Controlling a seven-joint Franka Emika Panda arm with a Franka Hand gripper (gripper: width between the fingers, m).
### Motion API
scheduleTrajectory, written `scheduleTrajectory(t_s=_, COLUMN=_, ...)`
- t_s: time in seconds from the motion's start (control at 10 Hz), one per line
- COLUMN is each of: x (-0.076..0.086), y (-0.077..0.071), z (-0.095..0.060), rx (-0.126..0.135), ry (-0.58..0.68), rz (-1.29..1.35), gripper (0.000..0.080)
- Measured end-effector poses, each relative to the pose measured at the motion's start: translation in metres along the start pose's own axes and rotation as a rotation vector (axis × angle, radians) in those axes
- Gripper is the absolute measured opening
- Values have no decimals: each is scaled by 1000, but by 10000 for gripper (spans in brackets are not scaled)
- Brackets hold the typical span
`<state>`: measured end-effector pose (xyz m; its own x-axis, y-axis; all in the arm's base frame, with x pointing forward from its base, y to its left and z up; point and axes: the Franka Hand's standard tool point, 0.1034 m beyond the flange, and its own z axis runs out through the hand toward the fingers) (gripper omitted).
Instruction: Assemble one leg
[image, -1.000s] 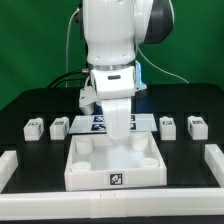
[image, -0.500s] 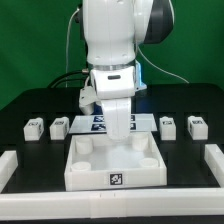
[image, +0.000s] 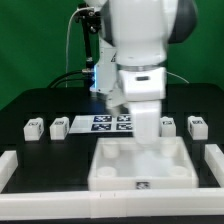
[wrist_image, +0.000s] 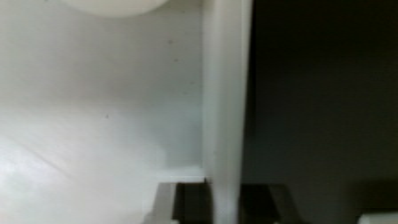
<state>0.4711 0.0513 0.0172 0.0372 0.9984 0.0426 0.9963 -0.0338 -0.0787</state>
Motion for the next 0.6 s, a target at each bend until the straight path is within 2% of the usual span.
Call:
scheduleTrajectory(t_s=0.2, x=19, y=18, z=-1, rx=-26, ry=13, rz=-21, gripper=61)
scheduleTrajectory(t_s=0.6, x=25, y=18, z=0, rx=-15, ry=16, rz=-26, gripper=61)
